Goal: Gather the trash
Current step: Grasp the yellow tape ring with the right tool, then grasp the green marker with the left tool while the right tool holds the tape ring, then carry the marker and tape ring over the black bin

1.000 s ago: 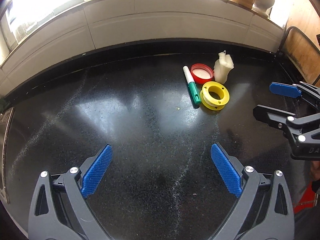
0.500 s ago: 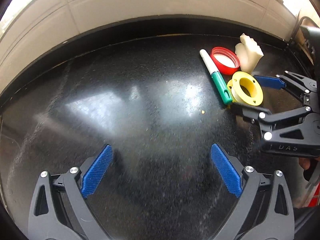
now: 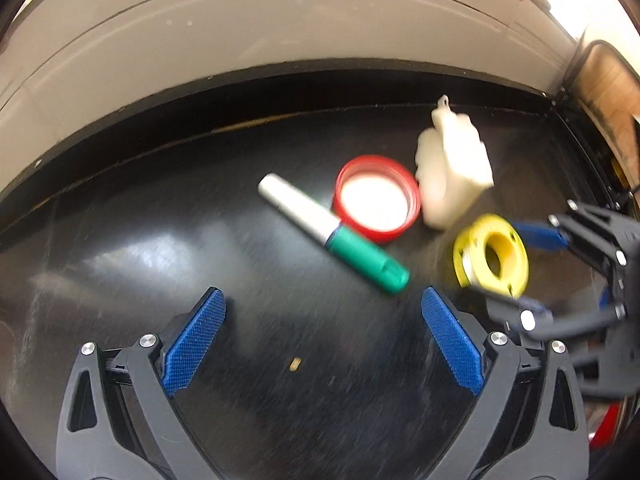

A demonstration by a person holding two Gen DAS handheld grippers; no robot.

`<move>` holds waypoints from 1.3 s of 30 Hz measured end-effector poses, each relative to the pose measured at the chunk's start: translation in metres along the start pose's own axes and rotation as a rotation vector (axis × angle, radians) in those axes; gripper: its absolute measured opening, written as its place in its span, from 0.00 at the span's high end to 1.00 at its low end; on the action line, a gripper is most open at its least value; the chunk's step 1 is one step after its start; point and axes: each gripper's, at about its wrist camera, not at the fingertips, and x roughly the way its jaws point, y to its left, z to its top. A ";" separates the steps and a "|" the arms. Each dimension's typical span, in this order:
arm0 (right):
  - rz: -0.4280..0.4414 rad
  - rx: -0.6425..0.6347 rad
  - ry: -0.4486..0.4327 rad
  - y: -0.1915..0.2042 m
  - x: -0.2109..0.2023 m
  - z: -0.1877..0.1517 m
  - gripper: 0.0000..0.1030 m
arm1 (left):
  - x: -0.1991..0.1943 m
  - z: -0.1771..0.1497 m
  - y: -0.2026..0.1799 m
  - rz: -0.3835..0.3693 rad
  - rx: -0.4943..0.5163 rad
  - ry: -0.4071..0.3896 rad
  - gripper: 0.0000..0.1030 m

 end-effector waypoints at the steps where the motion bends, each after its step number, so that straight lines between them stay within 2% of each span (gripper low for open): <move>1: -0.003 0.008 0.000 -0.003 -0.001 -0.001 0.46 | 0.002 0.003 -0.002 0.012 -0.007 0.003 0.07; 4: -0.006 0.027 -0.002 -0.006 -0.001 -0.002 0.46 | 0.011 0.013 -0.005 0.077 -0.003 -0.001 0.07; 7: -0.001 0.037 -0.007 -0.006 0.000 -0.002 0.46 | 0.013 0.016 -0.003 0.103 -0.012 -0.004 0.07; 10: 0.001 0.028 -0.009 -0.004 -0.001 -0.002 0.46 | 0.013 0.011 -0.004 0.114 -0.005 -0.021 0.14; 12: -0.011 0.016 -0.004 -0.004 -0.002 -0.002 0.46 | 0.007 0.007 -0.007 0.113 0.001 -0.031 0.28; 15: -0.007 0.026 0.005 -0.003 -0.003 -0.003 0.46 | -0.001 0.005 -0.012 0.111 0.024 -0.032 0.76; 17: 0.000 0.033 0.010 -0.001 -0.004 -0.001 0.47 | -0.002 0.004 -0.011 0.113 0.025 -0.020 0.88; 21: -0.012 0.044 -0.010 -0.003 -0.018 0.003 0.47 | -0.013 0.001 -0.010 0.089 -0.006 -0.004 0.88; 27: -0.029 0.069 -0.059 -0.004 -0.055 -0.001 0.47 | -0.055 -0.015 -0.023 0.103 0.009 -0.049 0.88; 33: -0.034 0.067 -0.098 0.012 -0.097 -0.023 0.47 | -0.091 -0.051 -0.034 0.105 -0.015 -0.066 0.88; 39: -0.033 0.059 -0.111 0.031 -0.125 -0.053 0.47 | -0.102 -0.092 -0.042 0.105 -0.031 -0.049 0.88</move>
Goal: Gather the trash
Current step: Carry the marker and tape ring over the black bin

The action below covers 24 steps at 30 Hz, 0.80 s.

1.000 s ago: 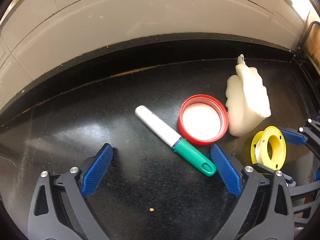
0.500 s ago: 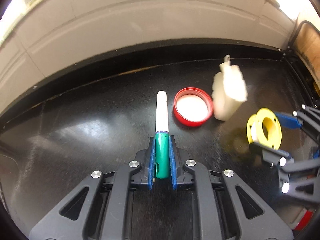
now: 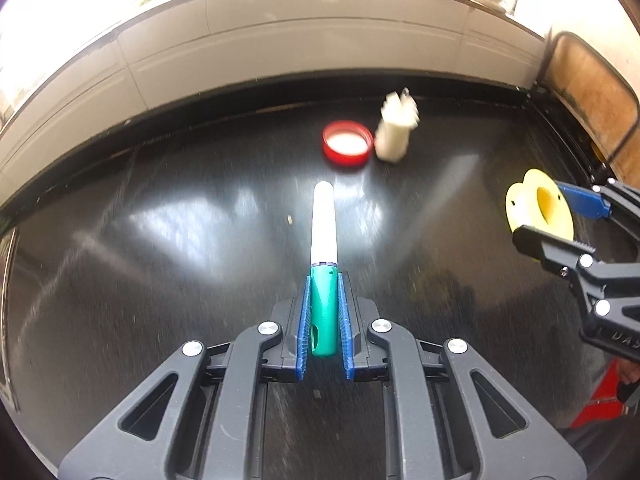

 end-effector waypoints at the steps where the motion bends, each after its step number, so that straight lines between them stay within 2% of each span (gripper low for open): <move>1: 0.000 0.001 -0.001 0.002 -0.004 -0.004 0.47 | -0.003 -0.005 -0.003 0.000 0.003 0.000 0.88; 8: 0.000 -0.005 -0.025 0.011 -0.021 -0.015 0.47 | -0.027 -0.025 -0.005 0.009 0.000 -0.029 0.88; 16: 0.050 -0.048 -0.055 0.033 -0.029 0.006 0.47 | -0.052 -0.035 0.014 0.060 -0.065 -0.068 0.88; 20: 0.118 -0.121 -0.071 0.068 -0.028 0.024 0.47 | -0.079 -0.052 0.044 0.132 -0.141 -0.097 0.88; 24: 0.225 -0.234 -0.083 0.126 -0.026 0.042 0.47 | -0.110 -0.081 0.083 0.230 -0.251 -0.115 0.88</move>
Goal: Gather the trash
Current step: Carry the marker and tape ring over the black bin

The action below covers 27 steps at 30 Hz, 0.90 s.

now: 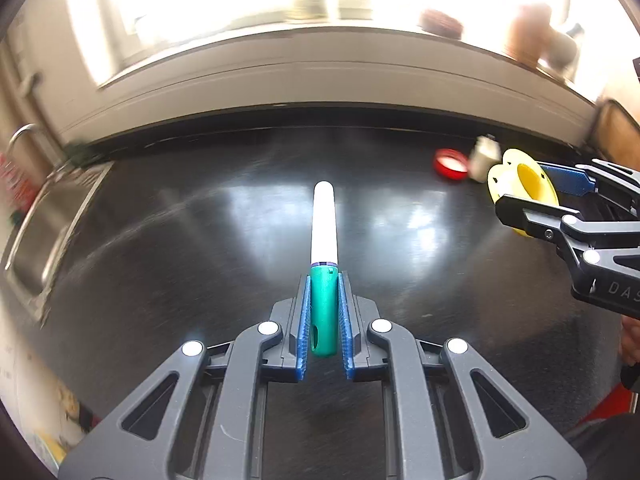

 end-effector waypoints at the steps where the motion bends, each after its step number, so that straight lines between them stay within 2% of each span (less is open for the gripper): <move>1: 0.029 -0.024 -0.002 0.013 0.004 0.007 0.47 | -0.007 -0.007 0.017 0.037 -0.035 -0.001 0.88; 8: 0.269 -0.246 0.003 0.138 0.029 0.040 0.47 | -0.053 -0.066 0.111 0.243 -0.295 0.020 0.88; 15: 0.504 -0.499 0.032 0.281 0.036 0.038 0.47 | -0.107 -0.151 0.191 0.423 -0.574 0.057 0.88; 21: 0.642 -0.640 0.065 0.365 0.031 0.032 0.47 | -0.135 -0.213 0.224 0.499 -0.737 0.102 0.88; 27: 0.723 -0.725 0.107 0.426 0.033 0.027 0.46 | -0.135 -0.249 0.253 0.522 -0.827 0.137 0.88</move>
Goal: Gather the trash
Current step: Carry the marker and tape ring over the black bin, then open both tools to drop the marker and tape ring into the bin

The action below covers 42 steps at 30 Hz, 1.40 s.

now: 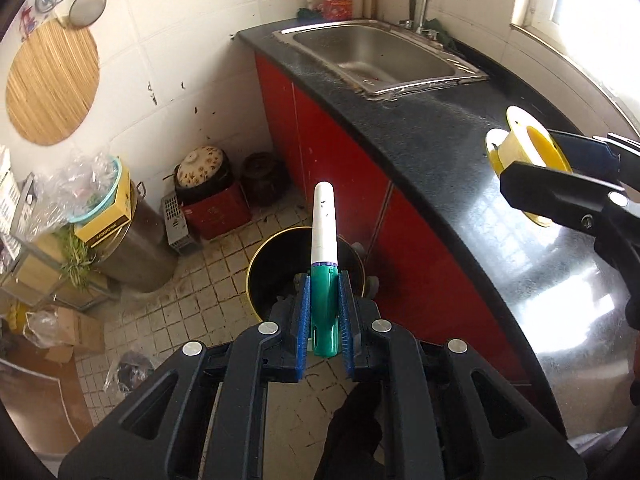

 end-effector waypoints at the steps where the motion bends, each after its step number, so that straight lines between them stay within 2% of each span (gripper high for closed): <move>1: 0.012 -0.005 0.013 0.005 0.009 0.005 0.46 | 0.004 -0.001 0.006 0.001 -0.011 0.002 0.88; 10: 0.104 0.070 0.155 0.007 0.090 0.039 0.46 | 0.068 -0.006 0.055 -0.025 -0.133 0.075 0.88; 15: 0.116 0.092 0.222 0.006 0.125 0.051 0.46 | 0.094 -0.007 0.070 -0.043 -0.178 0.108 0.88; 24: 0.108 0.093 0.251 0.006 0.151 0.067 0.46 | 0.116 0.004 0.085 -0.071 -0.191 0.104 0.86; 25: 0.104 0.095 0.251 0.006 0.153 0.068 0.44 | 0.117 0.005 0.087 -0.071 -0.187 0.101 0.85; 26: 0.104 0.101 0.254 0.004 0.154 0.070 0.38 | 0.119 0.007 0.088 -0.068 -0.183 0.103 0.73; 27: 0.104 0.112 0.253 0.002 0.155 0.072 0.36 | 0.120 0.007 0.088 -0.063 -0.184 0.105 0.47; 28: 0.105 0.119 0.247 0.000 0.154 0.073 0.33 | 0.120 0.008 0.089 -0.054 -0.192 0.097 0.37; 29: 0.107 0.124 0.246 -0.001 0.154 0.073 0.32 | 0.118 0.008 0.091 -0.049 -0.199 0.084 0.30; 38: 0.095 0.148 0.230 -0.013 0.142 0.072 0.30 | 0.116 0.009 0.091 -0.038 -0.196 0.090 0.29; 42: 0.084 0.169 0.209 -0.020 0.126 0.068 0.28 | 0.110 0.012 0.086 -0.032 -0.186 0.076 0.23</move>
